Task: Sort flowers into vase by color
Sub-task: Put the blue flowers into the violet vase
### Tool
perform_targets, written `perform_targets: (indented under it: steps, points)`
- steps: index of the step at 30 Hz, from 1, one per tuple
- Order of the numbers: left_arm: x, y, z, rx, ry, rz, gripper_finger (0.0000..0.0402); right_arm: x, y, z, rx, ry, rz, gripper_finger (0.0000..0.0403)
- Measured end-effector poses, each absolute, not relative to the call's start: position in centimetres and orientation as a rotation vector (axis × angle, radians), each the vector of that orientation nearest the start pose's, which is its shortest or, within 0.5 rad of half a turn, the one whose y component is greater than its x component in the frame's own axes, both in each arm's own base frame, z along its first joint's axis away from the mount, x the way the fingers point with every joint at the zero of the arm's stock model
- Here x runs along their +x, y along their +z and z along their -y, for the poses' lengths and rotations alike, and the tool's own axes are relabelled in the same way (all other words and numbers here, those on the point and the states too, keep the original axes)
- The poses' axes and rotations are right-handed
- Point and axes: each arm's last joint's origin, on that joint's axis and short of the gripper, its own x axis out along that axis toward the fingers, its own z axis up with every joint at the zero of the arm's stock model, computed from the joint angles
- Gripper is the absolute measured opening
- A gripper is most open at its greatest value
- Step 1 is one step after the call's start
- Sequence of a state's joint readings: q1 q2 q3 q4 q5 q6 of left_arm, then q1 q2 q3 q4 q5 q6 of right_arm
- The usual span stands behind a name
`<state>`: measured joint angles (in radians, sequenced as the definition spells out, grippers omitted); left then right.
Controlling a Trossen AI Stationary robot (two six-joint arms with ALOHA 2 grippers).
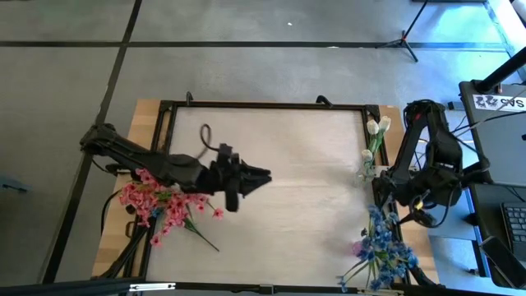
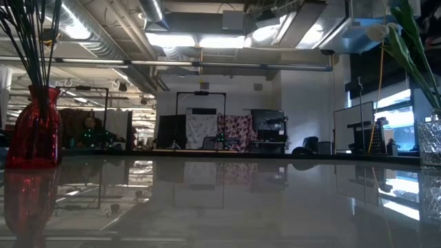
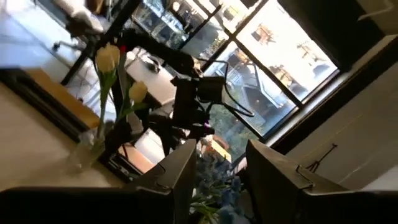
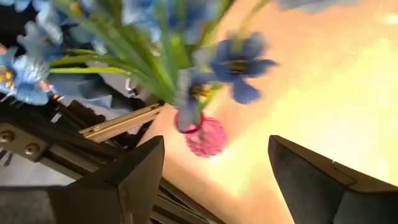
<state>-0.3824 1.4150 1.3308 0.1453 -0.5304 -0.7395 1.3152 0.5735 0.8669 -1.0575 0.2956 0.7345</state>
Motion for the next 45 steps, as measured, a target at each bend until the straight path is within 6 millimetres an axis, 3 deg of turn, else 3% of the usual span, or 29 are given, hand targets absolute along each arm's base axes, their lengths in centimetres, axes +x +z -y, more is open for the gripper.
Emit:
perform_targets:
  steps: [4,10,18,21,23,29,34,40,45]
  points:
    - [28.4,42.7,10.2,-0.720,0.099,0.149,0.0137,2.8,31.9,-6.8,0.094,0.614,-0.856,0.0287]
    - [26.8,43.9,11.1,-0.658,0.015,0.156,0.0137,2.7,33.2,-5.5,0.167,0.488,-0.843,0.0287]
    - [23.4,50.0,13.4,-0.459,-0.177,0.293,0.0137,2.8,35.0,-4.1,0.245,0.343,-0.703,0.0287]
    - [22.4,50.7,14.5,-0.409,-0.261,0.300,0.0137,3.0,35.7,-3.7,0.265,0.286,-0.625,0.0287]
    - [21.9,50.5,15.4,-0.411,-0.295,0.274,0.0137,3.1,35.9,-3.6,0.271,0.246,-0.571,0.0287]
    - [20.0,49.2,18.0,-0.762,-0.305,0.078,0.0137,3.3,36.2,-3.4,0.302,0.157,-0.473,0.0287]
    - [17.8,48.7,19.8,-0.874,-0.242,0.024,0.0137,3.4,36.3,-3.2,0.290,0.100,-0.408,0.0287]
    - [16.1,45.3,23.1,-1.237,-0.120,-0.217,0.0137,3.4,36.3,-3.1,0.286,0.081,-0.388,0.0287]
    - [15.6,41.7,25.0,-1.431,0.016,-0.455,0.0137,3.4,36.4,-2.9,0.283,0.044,-0.342,0.0287]
